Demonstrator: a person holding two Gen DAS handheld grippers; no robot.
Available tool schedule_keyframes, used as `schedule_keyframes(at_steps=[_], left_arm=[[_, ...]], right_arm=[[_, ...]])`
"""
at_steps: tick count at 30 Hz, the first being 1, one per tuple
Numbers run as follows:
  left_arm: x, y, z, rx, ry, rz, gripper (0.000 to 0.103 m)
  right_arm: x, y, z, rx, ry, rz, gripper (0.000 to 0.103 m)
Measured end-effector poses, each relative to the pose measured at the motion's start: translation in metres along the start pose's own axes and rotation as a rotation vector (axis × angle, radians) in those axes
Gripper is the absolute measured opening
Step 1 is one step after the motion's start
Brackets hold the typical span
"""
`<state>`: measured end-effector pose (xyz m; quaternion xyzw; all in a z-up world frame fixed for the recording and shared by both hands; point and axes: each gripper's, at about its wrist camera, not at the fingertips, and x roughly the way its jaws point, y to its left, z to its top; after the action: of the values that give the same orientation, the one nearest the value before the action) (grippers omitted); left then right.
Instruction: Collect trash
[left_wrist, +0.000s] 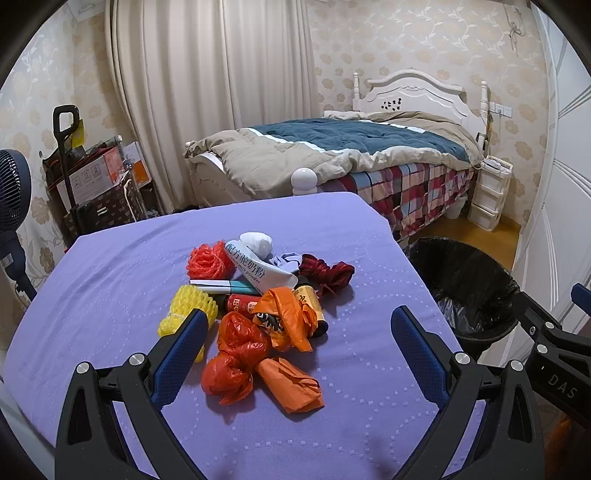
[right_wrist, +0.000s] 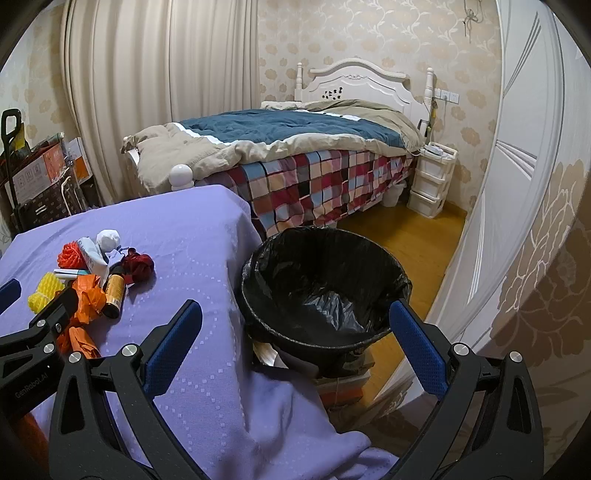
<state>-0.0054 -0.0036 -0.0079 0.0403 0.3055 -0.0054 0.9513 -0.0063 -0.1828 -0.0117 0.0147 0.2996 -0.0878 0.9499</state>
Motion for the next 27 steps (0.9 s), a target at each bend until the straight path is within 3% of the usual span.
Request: schedule_keyframes(at_steps=[27], left_arm=[[0.0026,0.0018,0.0027,0.003,0.0,0.003,0.097]], right_arm=[[-0.0003,-0.0025,-0.0009,0.003,0.009,0.001,0.099]])
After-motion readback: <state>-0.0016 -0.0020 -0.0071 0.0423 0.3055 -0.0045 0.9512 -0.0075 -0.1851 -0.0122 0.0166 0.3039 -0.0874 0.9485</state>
